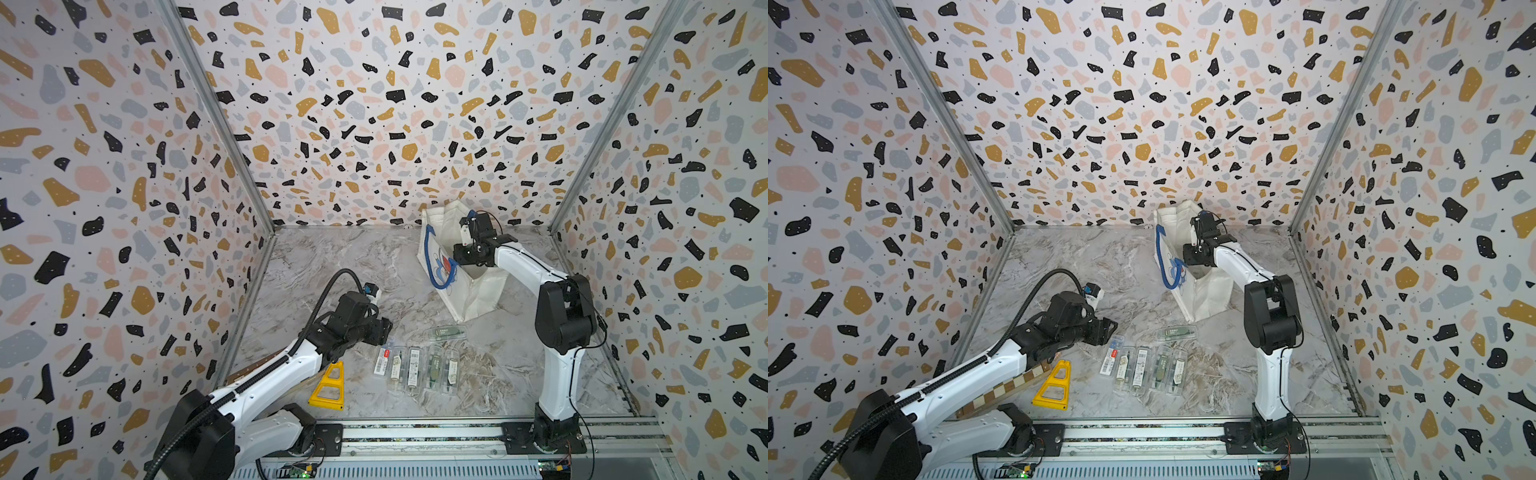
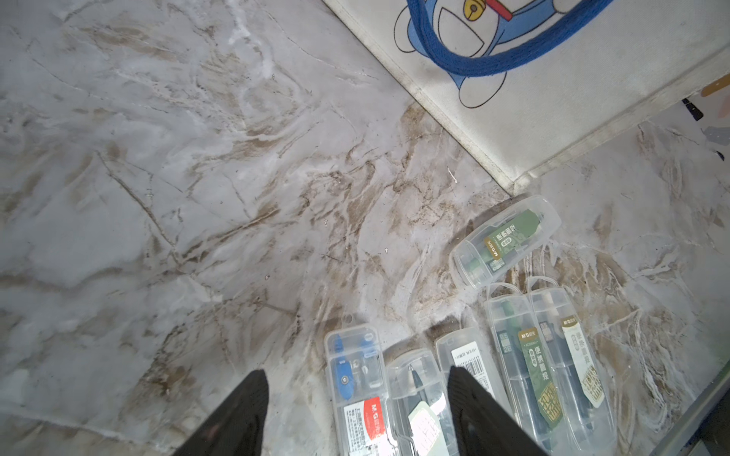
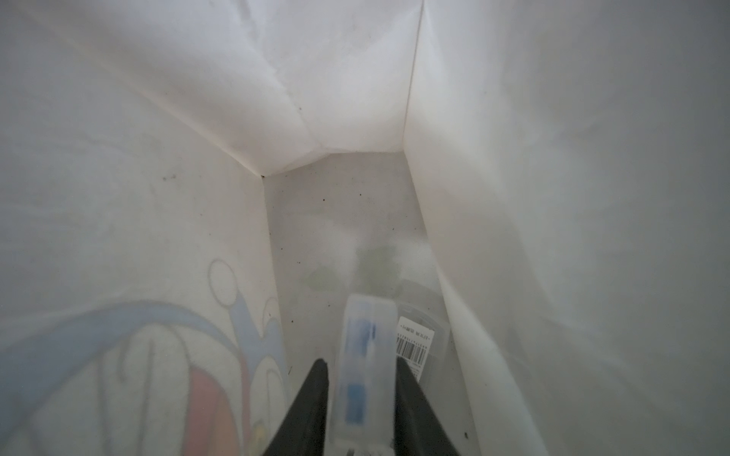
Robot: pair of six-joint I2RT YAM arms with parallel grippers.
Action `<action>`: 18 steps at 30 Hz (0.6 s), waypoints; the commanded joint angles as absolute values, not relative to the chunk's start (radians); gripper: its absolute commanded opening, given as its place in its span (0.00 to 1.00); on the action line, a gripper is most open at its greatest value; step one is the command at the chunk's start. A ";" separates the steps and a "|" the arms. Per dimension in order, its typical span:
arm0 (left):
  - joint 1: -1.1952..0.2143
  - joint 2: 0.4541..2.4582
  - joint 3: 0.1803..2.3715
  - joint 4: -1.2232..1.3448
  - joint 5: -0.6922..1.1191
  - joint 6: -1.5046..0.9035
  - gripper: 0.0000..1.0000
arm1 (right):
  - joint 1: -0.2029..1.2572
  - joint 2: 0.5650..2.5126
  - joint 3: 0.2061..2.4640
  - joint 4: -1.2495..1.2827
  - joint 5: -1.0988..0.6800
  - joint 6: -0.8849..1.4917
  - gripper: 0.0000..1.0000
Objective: Put the compass set into the canvas bag
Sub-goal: Place the compass set in the canvas bag.
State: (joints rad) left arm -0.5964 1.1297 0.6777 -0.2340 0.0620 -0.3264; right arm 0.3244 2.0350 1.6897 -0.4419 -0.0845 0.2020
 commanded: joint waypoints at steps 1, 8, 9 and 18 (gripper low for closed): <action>-0.595 1.136 0.720 -0.240 0.029 -0.342 0.73 | 0.318 1.942 1.750 -0.465 -0.078 0.200 0.36; -0.595 1.138 0.724 -0.248 0.035 -0.340 0.74 | 0.322 1.843 1.813 -0.503 -0.042 0.193 0.45; -0.595 1.138 0.723 -0.250 0.035 -0.339 0.74 | 0.322 1.818 1.810 -0.499 -0.041 0.193 0.45; -0.594 1.143 0.715 -0.252 0.036 -0.335 0.74 | 0.327 1.568 1.657 -0.394 -0.059 0.208 0.49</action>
